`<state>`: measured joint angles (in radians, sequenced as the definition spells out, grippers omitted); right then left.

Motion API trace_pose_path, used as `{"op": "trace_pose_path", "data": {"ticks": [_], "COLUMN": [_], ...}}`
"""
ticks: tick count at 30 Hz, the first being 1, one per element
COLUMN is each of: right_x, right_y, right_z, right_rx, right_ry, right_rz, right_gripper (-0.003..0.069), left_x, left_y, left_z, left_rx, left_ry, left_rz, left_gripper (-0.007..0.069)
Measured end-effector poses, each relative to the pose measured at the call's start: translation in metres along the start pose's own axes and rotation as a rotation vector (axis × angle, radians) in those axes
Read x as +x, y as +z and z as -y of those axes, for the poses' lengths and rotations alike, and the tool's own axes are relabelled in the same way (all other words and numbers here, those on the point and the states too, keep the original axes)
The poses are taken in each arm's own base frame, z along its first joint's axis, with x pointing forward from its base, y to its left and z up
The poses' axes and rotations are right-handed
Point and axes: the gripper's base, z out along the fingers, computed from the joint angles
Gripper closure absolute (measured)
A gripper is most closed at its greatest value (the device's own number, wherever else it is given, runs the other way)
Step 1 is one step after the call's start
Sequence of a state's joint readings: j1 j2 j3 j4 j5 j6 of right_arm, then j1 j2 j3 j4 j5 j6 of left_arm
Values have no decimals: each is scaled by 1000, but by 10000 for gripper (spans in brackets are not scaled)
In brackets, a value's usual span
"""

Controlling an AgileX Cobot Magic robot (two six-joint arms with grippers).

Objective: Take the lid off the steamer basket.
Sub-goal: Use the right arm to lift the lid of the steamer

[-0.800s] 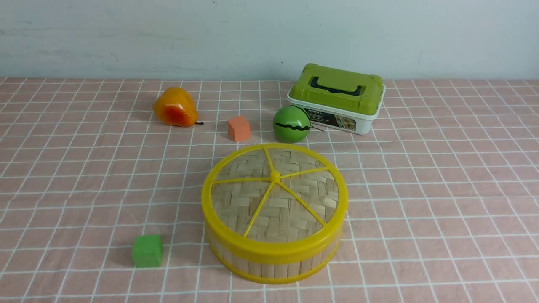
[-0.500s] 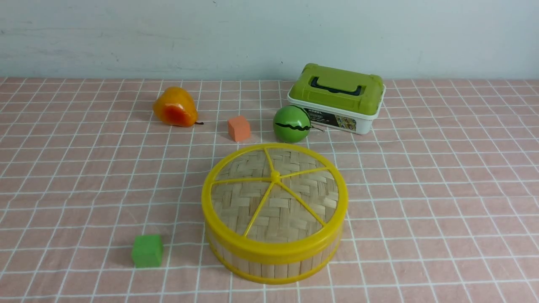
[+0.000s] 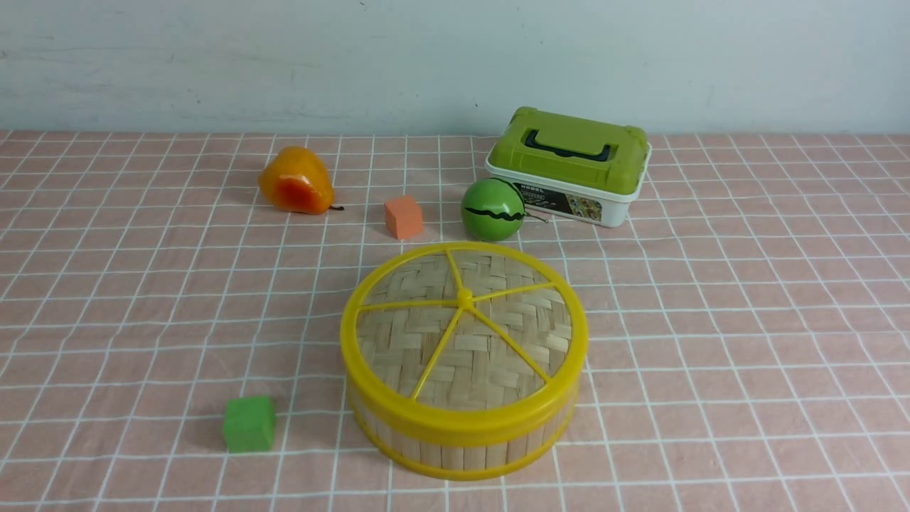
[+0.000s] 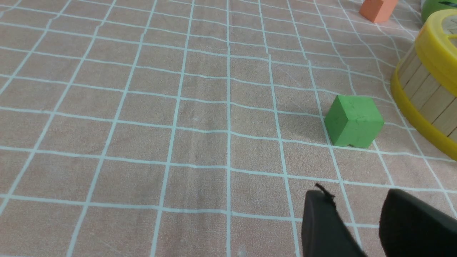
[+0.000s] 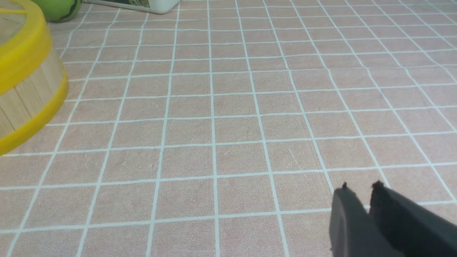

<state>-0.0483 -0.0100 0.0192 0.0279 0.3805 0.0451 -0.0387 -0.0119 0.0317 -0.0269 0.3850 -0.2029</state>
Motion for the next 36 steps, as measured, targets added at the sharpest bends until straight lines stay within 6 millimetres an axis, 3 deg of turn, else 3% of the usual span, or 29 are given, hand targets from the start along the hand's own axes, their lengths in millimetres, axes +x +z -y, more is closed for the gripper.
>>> {"op": "trace_pose_path", "data": {"ticks": [36], "right_x": [0], "right_y": [0], "right_z": [0], "right_rx": [0], "right_ry": [0], "right_rz": [0], "right_gripper": [547], "left_x": [0], "left_y": [0], "left_z": [0], "left_rx": [0], "left_ry": [0], "left_rz": [0], "left_gripper": [386]}}
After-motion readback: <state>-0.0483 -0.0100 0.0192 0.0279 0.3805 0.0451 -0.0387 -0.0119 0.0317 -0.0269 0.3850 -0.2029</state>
